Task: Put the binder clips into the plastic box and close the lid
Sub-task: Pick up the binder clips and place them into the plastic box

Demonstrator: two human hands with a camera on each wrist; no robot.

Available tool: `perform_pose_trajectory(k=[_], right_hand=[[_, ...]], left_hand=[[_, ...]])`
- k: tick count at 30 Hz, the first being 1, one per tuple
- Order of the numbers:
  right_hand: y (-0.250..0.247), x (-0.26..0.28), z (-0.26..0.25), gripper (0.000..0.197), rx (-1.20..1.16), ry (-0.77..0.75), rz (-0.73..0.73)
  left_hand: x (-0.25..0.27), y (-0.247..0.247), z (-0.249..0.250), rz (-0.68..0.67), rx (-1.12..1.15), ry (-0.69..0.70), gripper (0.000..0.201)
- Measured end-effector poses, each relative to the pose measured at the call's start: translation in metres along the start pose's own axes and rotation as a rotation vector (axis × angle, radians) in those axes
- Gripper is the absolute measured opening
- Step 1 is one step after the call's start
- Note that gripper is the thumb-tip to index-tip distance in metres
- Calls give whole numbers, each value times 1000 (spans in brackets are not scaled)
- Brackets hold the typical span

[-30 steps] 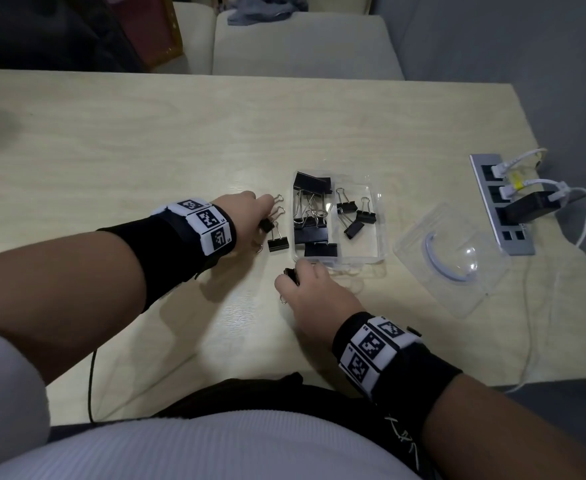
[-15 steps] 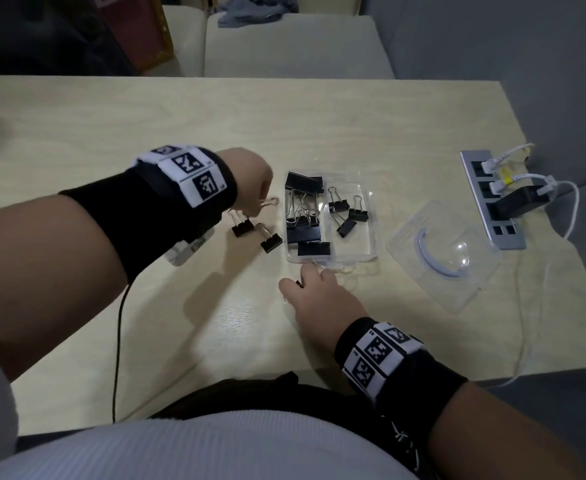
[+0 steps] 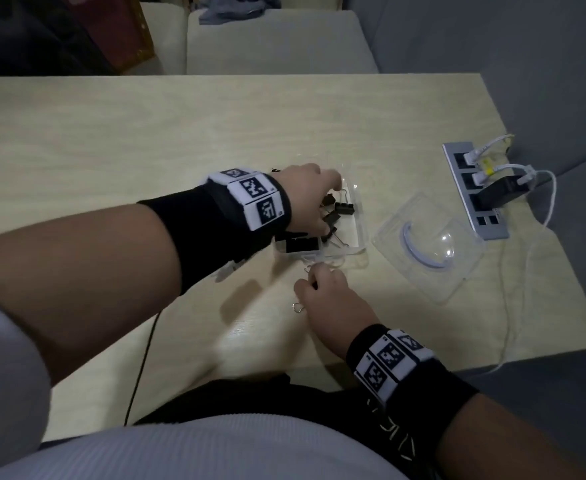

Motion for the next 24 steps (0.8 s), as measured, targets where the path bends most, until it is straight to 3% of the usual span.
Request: perform_pose_trajectory(k=[4,9,12,18,21,24], right_hand=[[4,5,9,20,-93,-16,84],[-12,10,18,27,-292,-72,134],[-27,13,25,15,-390,-107,212],[-47,-6,44,17,-465,187,514],[-50,-23,46,19,-329,242,456],[-53,-32,42,38,-227,232,307]], left_hand=[[19,27,-14,-120,-223,44,96],[27,46,-35,-179,-277,39,90],[28,45,-41,-178,-300,58,89],[31,49,-49,-196,-315,72,90],[32,51,-51,-176,-332,85,90],[34,46,-54,-104,-275,93,86]])
Point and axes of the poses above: each hand's wrist, its own x-axis away from the middle knuckle, its own y-axis out of the palm, z = x × y, the point moved 1 cm from there along -x, towards the middle knuckle, and after that the axes turned 12 degrees about z, right-handed, at the moved point
